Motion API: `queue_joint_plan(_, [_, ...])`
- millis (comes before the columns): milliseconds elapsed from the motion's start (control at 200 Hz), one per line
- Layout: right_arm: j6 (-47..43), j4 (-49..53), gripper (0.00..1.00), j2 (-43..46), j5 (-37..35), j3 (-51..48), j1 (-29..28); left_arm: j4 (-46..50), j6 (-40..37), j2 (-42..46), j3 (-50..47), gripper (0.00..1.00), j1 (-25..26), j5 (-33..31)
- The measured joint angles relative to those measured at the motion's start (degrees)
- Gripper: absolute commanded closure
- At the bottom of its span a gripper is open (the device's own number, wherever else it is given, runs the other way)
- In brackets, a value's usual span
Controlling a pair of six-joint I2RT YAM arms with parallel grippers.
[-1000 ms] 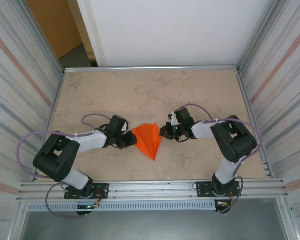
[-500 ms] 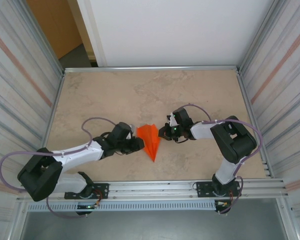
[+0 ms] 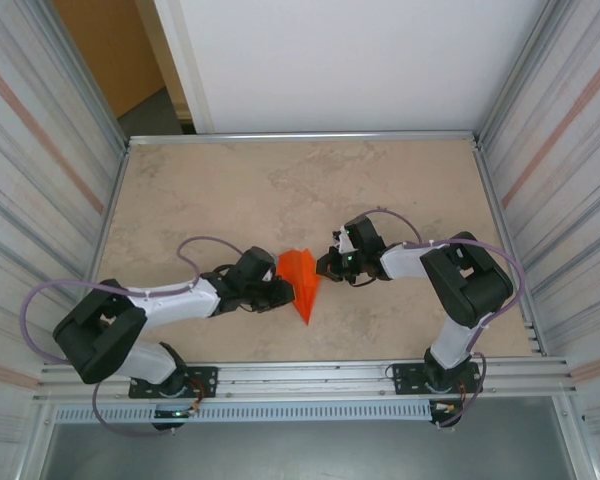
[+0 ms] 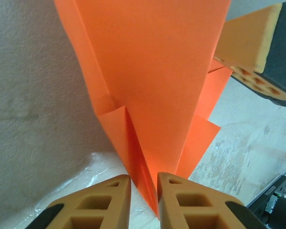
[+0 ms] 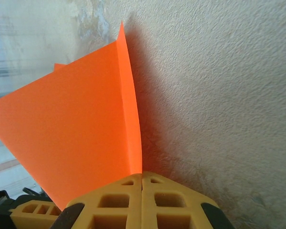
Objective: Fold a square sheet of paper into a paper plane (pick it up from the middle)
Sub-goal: Move a paper plane to the center of the table.
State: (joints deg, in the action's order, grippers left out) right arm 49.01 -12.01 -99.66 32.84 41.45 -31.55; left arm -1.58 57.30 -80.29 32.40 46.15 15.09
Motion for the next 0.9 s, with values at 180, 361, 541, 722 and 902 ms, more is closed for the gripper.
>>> queue_joint_plan(180, [0.0,0.0,0.96,0.0,0.0,0.0,0.0,0.3,0.0,0.9,0.0,0.72,0.0,-0.2])
queue_joint_plan(361, [0.0,0.0,0.96,0.0,0.0,0.0,0.0,0.4,0.0,1.7,0.0,0.79,0.0,0.3])
queue_joint_plan(541, [0.0,0.0,0.96,0.0,0.0,0.0,0.0,0.5,0.0,1.9,0.0,0.77,0.4,0.5])
queue_joint_plan(722, [0.0,0.0,0.96,0.0,-0.1,0.3,0.0,0.9,0.0,1.9,0.3,0.73,0.7,0.3])
queue_joint_plan(902, [0.0,0.0,0.96,0.0,-0.2,0.7,-0.2,0.8,0.0,-0.2,2.1,0.72,0.7,0.4])
